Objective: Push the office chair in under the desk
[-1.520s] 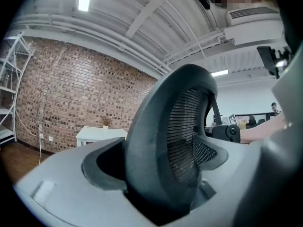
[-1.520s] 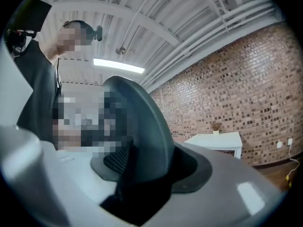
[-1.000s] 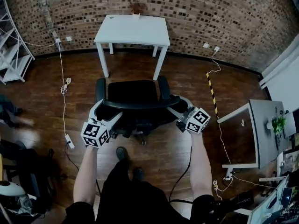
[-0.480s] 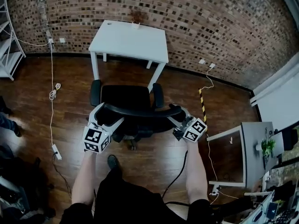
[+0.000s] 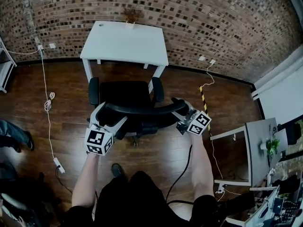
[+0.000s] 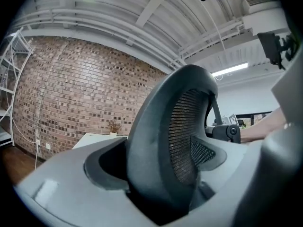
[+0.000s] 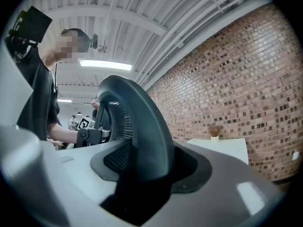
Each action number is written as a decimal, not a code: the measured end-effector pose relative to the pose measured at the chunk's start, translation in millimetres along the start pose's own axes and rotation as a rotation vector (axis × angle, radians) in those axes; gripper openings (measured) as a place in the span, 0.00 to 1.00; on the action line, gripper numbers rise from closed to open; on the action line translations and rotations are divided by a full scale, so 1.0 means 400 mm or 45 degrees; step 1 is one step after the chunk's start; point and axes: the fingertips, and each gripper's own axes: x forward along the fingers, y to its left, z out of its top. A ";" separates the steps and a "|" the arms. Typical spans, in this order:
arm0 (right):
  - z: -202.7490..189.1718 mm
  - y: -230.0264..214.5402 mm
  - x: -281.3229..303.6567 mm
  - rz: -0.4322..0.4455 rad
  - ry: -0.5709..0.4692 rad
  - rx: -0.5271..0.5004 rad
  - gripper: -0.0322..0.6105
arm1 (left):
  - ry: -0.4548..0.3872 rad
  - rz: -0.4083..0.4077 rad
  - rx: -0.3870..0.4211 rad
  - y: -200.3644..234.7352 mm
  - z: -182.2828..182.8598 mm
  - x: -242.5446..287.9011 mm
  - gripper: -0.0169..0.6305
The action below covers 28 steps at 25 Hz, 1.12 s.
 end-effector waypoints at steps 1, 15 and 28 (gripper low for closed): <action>-0.007 -0.027 0.009 -0.002 0.002 0.001 0.43 | 0.001 -0.006 -0.007 0.012 -0.011 0.023 0.81; -0.016 -0.231 0.179 -0.015 -0.026 0.016 0.43 | 0.014 0.032 0.046 0.215 -0.062 0.223 0.81; -0.077 -0.372 0.388 -0.130 -0.051 -0.049 0.42 | 0.012 -0.070 0.022 0.482 -0.148 0.386 0.81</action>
